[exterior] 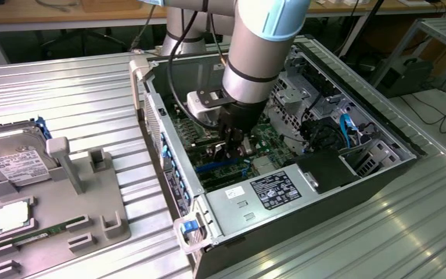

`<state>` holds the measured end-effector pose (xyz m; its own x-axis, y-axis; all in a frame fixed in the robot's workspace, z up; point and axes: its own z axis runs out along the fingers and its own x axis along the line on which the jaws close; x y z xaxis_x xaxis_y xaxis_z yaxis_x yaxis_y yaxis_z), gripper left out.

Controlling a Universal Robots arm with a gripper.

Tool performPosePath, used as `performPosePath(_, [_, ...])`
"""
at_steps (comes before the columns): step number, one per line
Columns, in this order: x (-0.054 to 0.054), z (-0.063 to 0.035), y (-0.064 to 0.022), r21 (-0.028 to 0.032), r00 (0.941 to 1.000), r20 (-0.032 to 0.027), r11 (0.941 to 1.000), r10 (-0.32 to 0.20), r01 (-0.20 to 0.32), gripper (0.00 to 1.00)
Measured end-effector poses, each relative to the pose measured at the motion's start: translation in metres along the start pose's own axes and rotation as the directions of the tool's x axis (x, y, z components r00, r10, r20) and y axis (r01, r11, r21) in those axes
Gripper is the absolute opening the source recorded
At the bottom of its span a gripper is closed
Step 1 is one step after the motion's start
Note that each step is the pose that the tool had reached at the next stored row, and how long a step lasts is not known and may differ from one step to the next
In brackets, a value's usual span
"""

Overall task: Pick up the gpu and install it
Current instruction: 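Insert the gpu into the slot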

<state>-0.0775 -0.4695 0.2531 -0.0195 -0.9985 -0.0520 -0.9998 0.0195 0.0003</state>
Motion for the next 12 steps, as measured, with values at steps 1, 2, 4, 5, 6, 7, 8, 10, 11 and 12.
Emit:
performPosePath(1, [-0.003, 0.0023, 0.0027, 0.0000, 1.0000, 0.0002, 1.0000, 0.000, 0.000, 0.28])
performPosePath(2, [-0.004, 0.0066, 0.0033, -0.0010, 1.0000, 0.0001, 1.0000, 0.000, 0.000, 0.28])
performPosePath(4, [-0.004, 0.0126, 0.0057, -0.0189, 1.0000, 0.0000, 0.9998, 0.001, -0.001, 0.28])
performPosePath(5, [-0.004, 0.0134, 0.0058, -0.0283, 1.0000, -0.0004, 0.9996, 0.001, -0.001, 0.28])
performPosePath(6, [-0.004, 0.0147, 0.0058, -0.0284, 1.0000, -0.0006, 0.9996, 0.001, -0.002, 0.28])
performPosePath(7, [-0.004, 0.0151, 0.0058, -0.0285, 1.0000, -0.0008, 0.9996, 0.002, -0.002, 0.28])
performPosePath(8, [-0.004, 0.0156, 0.0058, -0.0285, 1.0000, -0.0007, 0.9996, 0.002, -0.002, 0.28])
performPosePath(10, [-0.004, 0.0170, 0.0058, -0.0284, 1.0000, -0.0002, 0.9996, 0.002, -0.002, 0.28])
performPosePath(11, [-0.004, 0.0173, 0.0059, -0.0284, 1.0000, -0.0006, 0.9996, 0.002, -0.002, 0.28])
performPosePath(12, [-0.003, 0.0176, 0.0059, -0.0285, 1.0000, -0.0007, 0.9996, 0.001, -0.001, 0.28])
